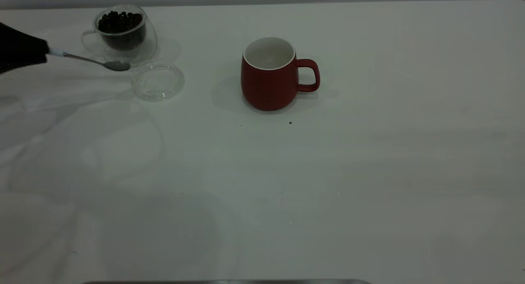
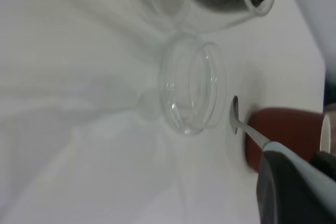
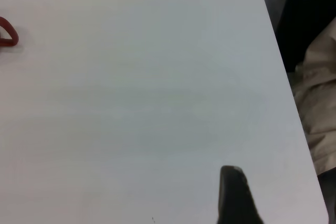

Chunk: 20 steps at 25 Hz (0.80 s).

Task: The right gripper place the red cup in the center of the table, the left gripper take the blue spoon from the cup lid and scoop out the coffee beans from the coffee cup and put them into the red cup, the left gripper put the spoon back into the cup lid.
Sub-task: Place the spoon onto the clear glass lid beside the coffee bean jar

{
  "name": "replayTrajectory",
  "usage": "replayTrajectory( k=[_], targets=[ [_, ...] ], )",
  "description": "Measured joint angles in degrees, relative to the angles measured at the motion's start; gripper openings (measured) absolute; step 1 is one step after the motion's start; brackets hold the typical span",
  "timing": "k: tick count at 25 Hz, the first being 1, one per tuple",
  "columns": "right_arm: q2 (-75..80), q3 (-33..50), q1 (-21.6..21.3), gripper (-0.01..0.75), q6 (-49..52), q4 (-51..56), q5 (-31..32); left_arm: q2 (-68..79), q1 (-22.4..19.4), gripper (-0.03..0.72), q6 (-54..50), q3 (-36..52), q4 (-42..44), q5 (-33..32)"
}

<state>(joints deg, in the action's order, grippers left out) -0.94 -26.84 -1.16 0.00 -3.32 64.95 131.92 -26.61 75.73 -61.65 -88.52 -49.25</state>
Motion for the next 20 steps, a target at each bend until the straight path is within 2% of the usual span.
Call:
replayTrajectory(
  k=[7, 14, 20],
  targets=[
    [0.0, 0.0, 0.0, 0.476, 0.0, -0.05, 0.0, 1.74, 3.45, 0.122, 9.29, 4.01, -10.9, 1.67],
    [0.0, 0.0, 0.0, 0.476, 0.0, -0.05, 0.0, 5.11, 7.37, 0.122, 11.53, 4.55, -13.02, 2.92],
    [0.0, 0.0, 0.0, 0.476, 0.0, -0.05, 0.0, 7.25, 7.96, 0.122, 12.66, 4.56, -13.28, 3.21]
  ],
)
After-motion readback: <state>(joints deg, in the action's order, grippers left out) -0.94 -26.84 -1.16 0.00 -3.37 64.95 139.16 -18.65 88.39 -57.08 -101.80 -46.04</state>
